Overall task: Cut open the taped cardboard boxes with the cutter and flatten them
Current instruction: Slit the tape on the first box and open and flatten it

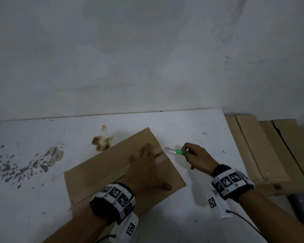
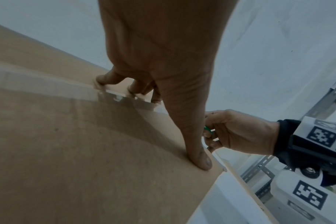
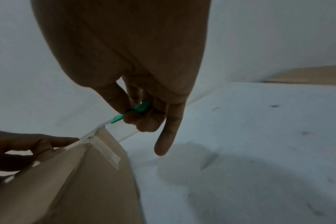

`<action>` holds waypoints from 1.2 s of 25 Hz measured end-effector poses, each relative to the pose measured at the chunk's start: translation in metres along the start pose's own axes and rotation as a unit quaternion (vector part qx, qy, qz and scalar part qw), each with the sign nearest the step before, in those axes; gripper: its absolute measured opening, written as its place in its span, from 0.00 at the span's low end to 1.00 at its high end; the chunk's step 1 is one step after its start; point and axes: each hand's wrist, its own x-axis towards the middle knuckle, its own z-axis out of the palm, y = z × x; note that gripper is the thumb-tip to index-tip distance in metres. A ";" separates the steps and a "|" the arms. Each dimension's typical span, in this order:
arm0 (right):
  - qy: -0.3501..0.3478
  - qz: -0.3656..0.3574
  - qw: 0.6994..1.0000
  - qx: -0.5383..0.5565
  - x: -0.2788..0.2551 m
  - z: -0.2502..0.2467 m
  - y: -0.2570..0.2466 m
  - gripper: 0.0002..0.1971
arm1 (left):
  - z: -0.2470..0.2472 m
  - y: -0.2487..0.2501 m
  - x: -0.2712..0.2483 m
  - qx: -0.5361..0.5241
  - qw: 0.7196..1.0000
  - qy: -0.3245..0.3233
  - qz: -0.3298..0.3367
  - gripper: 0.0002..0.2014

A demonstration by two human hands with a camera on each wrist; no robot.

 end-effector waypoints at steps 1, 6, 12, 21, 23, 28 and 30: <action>-0.010 -0.010 1.000 -0.017 0.002 -0.004 -0.003 0.08 | -0.002 0.000 0.000 -0.005 1.000 -0.003 -0.002 0.73; -0.059 -0.055 0.990 -0.118 0.018 -0.012 -0.015 0.08 | -0.004 -0.002 0.001 -0.019 1.000 -0.005 -0.002 0.73; -0.108 -0.040 0.978 -0.173 0.036 -0.020 -0.029 0.09 | -0.005 -0.002 0.002 -0.032 0.999 -0.010 0.000 0.72; -0.137 -0.041 0.972 -0.186 0.036 -0.018 -0.030 0.09 | -0.002 -0.003 0.006 -0.059 0.998 -0.005 0.006 0.71; -0.160 -0.037 0.969 -0.187 0.033 -0.018 -0.027 0.09 | -0.002 -0.004 0.006 -0.057 0.998 -0.006 0.005 0.72; -0.192 -0.020 0.963 -0.190 0.038 -0.026 -0.026 0.09 | -0.001 -0.003 0.007 -0.045 0.999 -0.006 0.015 0.69; -0.172 -0.040 0.964 -0.200 0.040 -0.022 -0.028 0.09 | -0.002 -0.004 0.009 -0.045 0.999 -0.009 0.015 0.69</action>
